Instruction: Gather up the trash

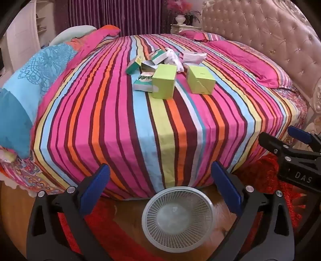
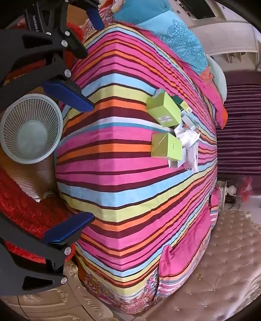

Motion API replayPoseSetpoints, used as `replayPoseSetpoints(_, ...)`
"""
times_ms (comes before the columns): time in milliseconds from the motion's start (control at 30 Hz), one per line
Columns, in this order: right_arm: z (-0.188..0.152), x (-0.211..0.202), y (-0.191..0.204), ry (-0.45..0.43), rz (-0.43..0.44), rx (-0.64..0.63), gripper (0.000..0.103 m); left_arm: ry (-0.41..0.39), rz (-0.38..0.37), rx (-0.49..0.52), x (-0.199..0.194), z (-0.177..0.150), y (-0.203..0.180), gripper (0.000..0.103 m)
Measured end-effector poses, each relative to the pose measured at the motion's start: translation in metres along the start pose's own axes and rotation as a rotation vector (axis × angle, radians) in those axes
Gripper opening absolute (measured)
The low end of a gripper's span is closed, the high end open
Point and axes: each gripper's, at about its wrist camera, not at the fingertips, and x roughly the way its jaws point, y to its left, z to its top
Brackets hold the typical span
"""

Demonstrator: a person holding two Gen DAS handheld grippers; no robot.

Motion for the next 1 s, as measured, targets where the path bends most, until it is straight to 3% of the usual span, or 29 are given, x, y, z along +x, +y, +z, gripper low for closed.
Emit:
replayPoseSetpoints(200, 0.005, -0.003, -0.002, 0.012, 0.044, 0.018, 0.096, -0.019, 0.043, 0.023, -0.011, 0.005, -0.017, 0.097)
replayPoseSetpoints(367, 0.01, -0.001, -0.003, 0.033, 0.049, 0.007, 0.096, -0.015, -0.002, 0.011, -0.012, 0.009, -0.001, 0.097)
replayPoseSetpoints(1000, 0.005, 0.001, -0.002, 0.046, 0.06, -0.015, 0.096, 0.004, 0.0, -0.001, -0.007, 0.004, 0.0, 0.097)
